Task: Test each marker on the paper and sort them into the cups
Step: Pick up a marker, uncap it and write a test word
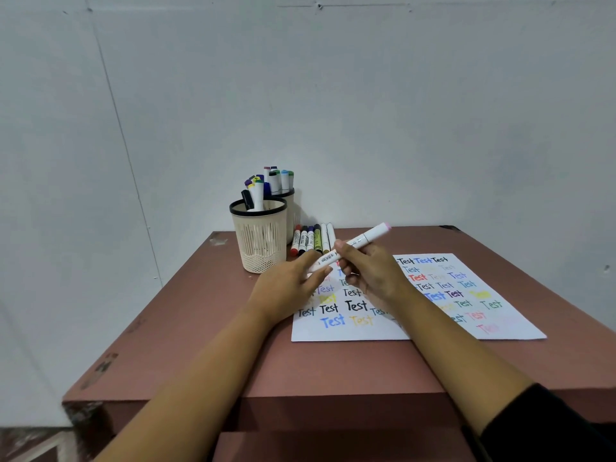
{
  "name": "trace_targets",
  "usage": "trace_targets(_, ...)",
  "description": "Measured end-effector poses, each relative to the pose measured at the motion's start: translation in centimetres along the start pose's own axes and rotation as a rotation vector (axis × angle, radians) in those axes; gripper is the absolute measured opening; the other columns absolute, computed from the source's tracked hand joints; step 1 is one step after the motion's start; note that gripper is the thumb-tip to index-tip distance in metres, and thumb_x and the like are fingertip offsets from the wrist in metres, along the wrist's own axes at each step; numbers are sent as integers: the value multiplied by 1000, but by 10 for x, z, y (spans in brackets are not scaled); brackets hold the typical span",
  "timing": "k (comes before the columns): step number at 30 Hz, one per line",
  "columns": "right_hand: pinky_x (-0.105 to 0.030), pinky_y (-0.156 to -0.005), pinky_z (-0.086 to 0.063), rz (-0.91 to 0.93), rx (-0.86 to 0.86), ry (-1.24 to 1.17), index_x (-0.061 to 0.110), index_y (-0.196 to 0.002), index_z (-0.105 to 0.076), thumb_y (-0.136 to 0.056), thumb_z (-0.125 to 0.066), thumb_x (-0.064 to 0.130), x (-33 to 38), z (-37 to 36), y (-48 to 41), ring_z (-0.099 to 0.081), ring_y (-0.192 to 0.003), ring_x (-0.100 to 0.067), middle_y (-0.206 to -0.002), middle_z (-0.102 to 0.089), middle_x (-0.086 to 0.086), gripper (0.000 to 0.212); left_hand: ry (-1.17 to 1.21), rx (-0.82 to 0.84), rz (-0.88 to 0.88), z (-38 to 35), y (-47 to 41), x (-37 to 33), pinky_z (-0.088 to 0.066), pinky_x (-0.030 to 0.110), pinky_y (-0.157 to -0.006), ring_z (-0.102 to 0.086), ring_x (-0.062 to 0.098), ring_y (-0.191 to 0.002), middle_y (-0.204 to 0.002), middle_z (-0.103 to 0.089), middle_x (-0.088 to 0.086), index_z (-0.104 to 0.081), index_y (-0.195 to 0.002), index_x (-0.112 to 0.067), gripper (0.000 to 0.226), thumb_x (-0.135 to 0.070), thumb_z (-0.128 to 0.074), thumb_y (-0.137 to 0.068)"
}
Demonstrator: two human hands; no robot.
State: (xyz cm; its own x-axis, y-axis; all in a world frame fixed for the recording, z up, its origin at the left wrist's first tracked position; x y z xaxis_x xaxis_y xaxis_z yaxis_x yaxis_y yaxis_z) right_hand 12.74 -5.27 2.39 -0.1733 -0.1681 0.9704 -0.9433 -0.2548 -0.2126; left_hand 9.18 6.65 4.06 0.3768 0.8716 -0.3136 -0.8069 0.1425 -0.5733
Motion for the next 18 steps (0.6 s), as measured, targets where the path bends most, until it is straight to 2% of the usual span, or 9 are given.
trace_targets(2, -18, -44, -36, -9, -62, -49, 13, -78, -57, -94, -58, 23, 1, 6, 0, -46, -49, -7, -61, -49, -1, 18, 83, 18, 41, 0, 0, 4, -41, 34, -62, -55, 24, -73, -74, -55, 1, -50, -112, -21, 36, -48, -51, -89)
trace_targets(4, -19, -42, -41, -38, -164, -206, 13, -81, -53, -96, -53, 25, 0, 18, 0, -51, -49, -11, -65, -52, -4, 19, 195, 30, 100, -1, -1, 11, -42, 35, -69, -57, 23, -81, -86, -60, 7, -49, -110, -21, 33, -45, -53, -88)
trace_targets(7, -29, -50, -56, -76, -210, -491, 8, -95, -44, -98, -49, 25, -4, 26, 1, -67, -55, -27, -78, -61, -20, 18, 320, -59, 211, 4, -2, 28, -31, 24, -68, -54, 16, -91, -96, -60, -1, -54, -104, -16, 19, -32, -49, -94)
trace_targets(9, -35, -54, -59, -89, -165, -562, 10, -103, -40, -98, -48, 23, -5, 22, 0, -70, -62, -35, -82, -62, -26, 16, 268, -85, 253, 6, -3, 35, -27, 20, -65, -50, 13, -89, -100, -61, 2, -57, -104, -11, 17, -22, -48, -95)
trace_targets(11, -34, -55, -58, -92, -130, -529, 9, -101, -41, -97, -51, 16, -6, 18, -1, -70, -63, -36, -79, -63, -25, 12, 205, -65, 244, 4, -4, 36, -26, 18, -63, -49, 12, -88, -105, -63, 5, -59, -105, -7, 18, -15, -47, -94)
trace_targets(13, -29, -53, -57, -86, -109, -441, 6, -94, -45, -93, -53, 4, -4, 15, 0, -69, -57, -28, -78, -59, -21, 8, 154, -38, 221, 0, -5, 36, -27, 18, -64, -53, 18, -92, -107, -63, 8, -61, -105, -5, 19, -11, -47, -93)
trace_targets(15, -22, -50, -54, -93, -112, -338, 6, -84, -48, -90, -53, -4, -5, 13, 1, -63, -53, -18, -76, -56, -16, 13, 130, -10, 201, -4, -6, 37, -30, 18, -67, -56, 22, -97, -107, -63, 11, -61, -105, -5, 20, -9, -46, -93)
trace_targets(18, -18, -47, -49, -89, -91, -170, 8, -85, -52, -89, -57, -2, 0, 6, 3, -55, -53, -12, -72, -55, -9, 12, 102, 80, 177, -13, -6, 36, -30, 14, -70, -56, 21, -103, -113, -62, 8, -63, -110, -8, 25, -8, -45, -92)
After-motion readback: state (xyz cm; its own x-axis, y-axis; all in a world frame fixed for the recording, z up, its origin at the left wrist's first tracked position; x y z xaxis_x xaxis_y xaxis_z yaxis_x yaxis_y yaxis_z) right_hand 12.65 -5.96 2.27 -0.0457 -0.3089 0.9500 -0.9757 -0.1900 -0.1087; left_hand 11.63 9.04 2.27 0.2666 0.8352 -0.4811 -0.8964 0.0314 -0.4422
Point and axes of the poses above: each hand's wrist, its own y-axis away from the middle knuckle, its own z-axis out of the back of the hand, x = y × z, the point moved 10 cm from there along -y, towards the middle knuckle
